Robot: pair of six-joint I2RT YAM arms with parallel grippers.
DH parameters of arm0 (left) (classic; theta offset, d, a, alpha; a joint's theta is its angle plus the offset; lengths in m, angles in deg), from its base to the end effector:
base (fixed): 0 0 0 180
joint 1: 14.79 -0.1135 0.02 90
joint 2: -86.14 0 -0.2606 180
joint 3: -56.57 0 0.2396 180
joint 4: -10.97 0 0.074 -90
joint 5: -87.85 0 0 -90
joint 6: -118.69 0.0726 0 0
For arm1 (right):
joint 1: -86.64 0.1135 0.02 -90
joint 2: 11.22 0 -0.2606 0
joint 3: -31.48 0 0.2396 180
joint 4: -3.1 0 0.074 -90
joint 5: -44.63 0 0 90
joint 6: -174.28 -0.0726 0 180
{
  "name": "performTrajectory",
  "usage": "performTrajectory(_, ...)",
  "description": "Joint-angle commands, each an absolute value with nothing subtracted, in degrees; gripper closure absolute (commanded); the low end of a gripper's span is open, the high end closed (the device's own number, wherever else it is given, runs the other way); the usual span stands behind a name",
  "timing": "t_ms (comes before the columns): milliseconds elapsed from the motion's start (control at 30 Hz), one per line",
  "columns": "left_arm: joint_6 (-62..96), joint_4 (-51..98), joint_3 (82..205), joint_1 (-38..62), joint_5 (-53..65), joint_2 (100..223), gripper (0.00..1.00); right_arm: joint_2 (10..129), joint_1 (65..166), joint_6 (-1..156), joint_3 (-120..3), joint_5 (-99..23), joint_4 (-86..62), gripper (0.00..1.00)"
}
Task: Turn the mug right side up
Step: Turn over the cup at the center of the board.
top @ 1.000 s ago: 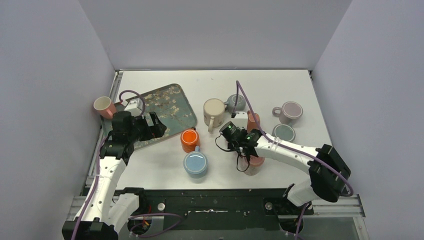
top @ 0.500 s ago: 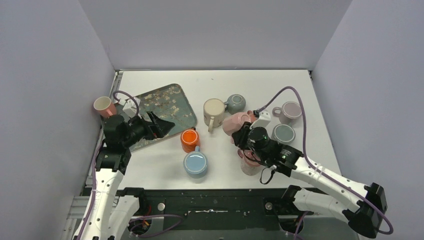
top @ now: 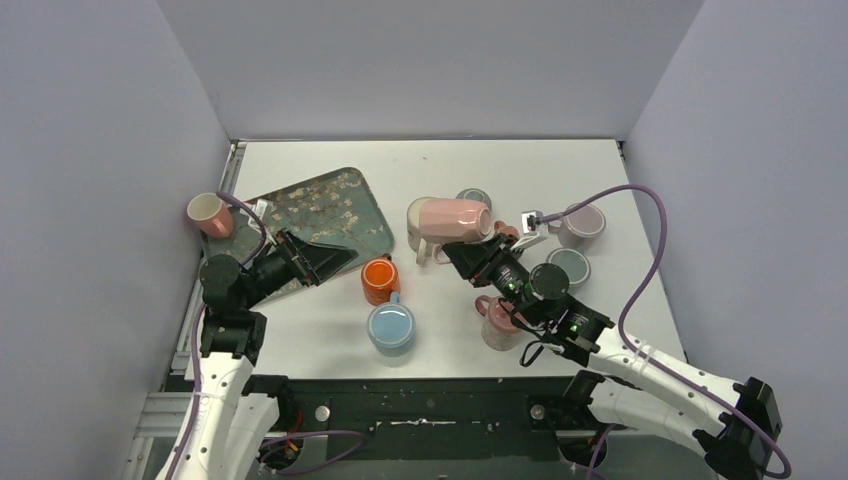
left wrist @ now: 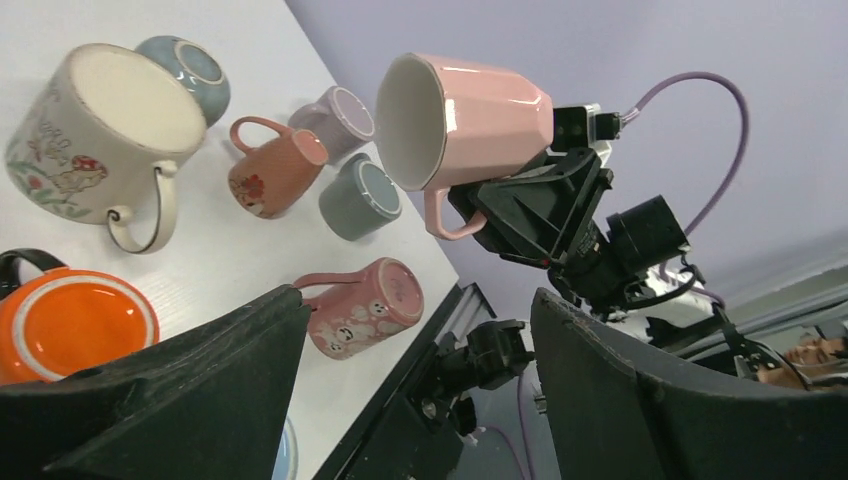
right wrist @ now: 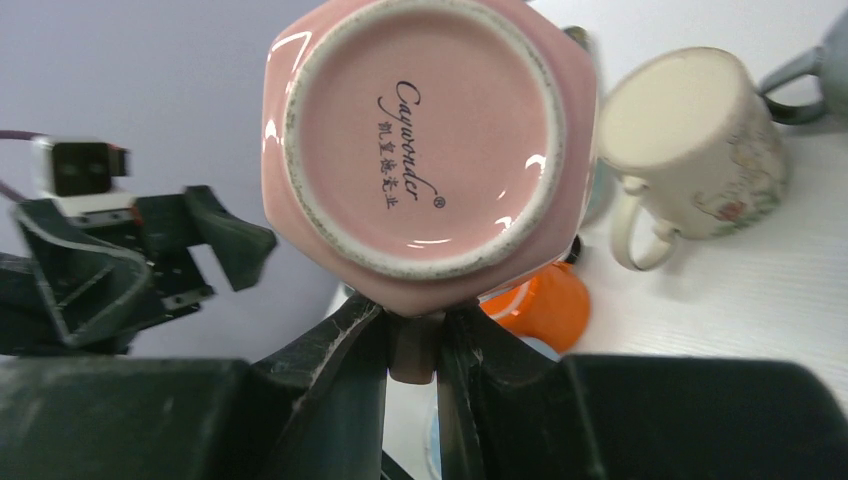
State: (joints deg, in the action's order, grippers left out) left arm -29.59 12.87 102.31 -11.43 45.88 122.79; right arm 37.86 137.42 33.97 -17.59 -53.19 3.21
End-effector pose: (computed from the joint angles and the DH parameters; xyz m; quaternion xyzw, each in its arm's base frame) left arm 0.1656 -0.0638 0.3223 -0.0077 0.6768 -0.5822 0.4505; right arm 0.1561 0.1757 0.3106 0.0454 0.7050 0.5146 0.4859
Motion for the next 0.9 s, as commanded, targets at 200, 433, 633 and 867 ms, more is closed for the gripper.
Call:
performTrajectory(200,-46.6,-15.69,98.42,-10.22,49.44,125.39,0.23,42.87,137.89,28.02,-21.14,-43.8,33.27,1.0)
performTrajectory(433,-48.95,-22.77,96.64,-5.67,43.48,127.2,0.27,46.86,137.88,23.94,-21.53,-39.63,41.23,1.0)
performTrajectory(633,-48.04,-25.3,96.25,-0.18,39.45,130.47,0.28,49.34,137.89,22.5,-22.9,-38.17,44.41,1.0)
performTrajectory(867,-47.04,-30.28,95.08,7.68,32.81,133.88,0.33,51.37,137.88,20.36,-22.93,-35.84,47.32,1.0)
